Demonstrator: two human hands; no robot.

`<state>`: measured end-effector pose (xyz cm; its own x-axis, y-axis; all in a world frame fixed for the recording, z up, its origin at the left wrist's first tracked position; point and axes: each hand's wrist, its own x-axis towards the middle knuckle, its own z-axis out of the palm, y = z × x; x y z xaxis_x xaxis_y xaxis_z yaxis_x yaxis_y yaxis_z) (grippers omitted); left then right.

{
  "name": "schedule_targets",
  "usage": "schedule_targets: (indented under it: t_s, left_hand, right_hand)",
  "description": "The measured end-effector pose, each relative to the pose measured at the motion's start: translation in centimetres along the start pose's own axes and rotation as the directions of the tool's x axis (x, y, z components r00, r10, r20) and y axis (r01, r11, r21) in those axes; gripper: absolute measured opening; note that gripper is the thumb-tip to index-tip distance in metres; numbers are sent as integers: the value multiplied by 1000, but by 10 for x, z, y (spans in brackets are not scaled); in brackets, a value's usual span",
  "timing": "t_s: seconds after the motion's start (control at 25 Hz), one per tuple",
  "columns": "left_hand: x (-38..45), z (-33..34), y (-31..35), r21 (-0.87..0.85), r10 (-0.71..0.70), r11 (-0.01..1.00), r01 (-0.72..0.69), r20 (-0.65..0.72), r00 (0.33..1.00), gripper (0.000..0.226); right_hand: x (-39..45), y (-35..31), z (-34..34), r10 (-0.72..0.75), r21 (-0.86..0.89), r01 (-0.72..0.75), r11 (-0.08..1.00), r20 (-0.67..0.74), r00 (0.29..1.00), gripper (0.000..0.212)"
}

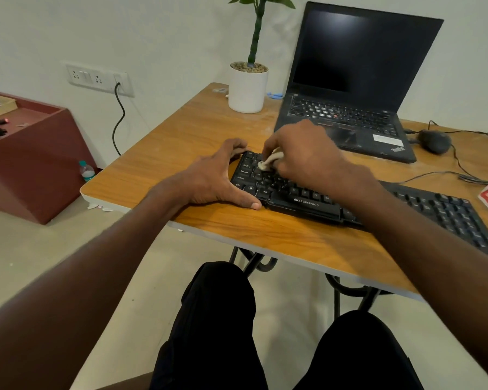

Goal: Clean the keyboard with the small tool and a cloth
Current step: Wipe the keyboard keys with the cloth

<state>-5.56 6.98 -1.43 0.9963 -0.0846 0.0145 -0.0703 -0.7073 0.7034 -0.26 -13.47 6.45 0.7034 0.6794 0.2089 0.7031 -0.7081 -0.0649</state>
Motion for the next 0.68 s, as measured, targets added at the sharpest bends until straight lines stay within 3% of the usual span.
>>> schedule_targets:
  t_s: [0.16,0.28,0.36,0.52,0.68]
  left_hand:
    - [0,-1,0,11,0,1000,0,-1,1000,142]
    - [0,-1,-2,2,7,1000,-7,0,1000,141]
    - [0,-1,-2,-5,8,1000,-8,1,1000,139]
    - [0,0,-1,-16,8,1000,-8,3,1000,137]
    - [-1,-1,1,-7,11,1000,-11,6,1000,137]
  right_hand:
    - [-8,10,1,-44,-29,47,998,83,996,30]
    - [-24,30,-13,21,-92,-5,996,165,986,29]
    - [-28,32,-15,40,-96,-29,995,117,992,27]
    - [-13,12,1,12,-3,-12,1000,-109,994,28]
    - [-18,19,8,12,-85,-15,996,-36,999,32]
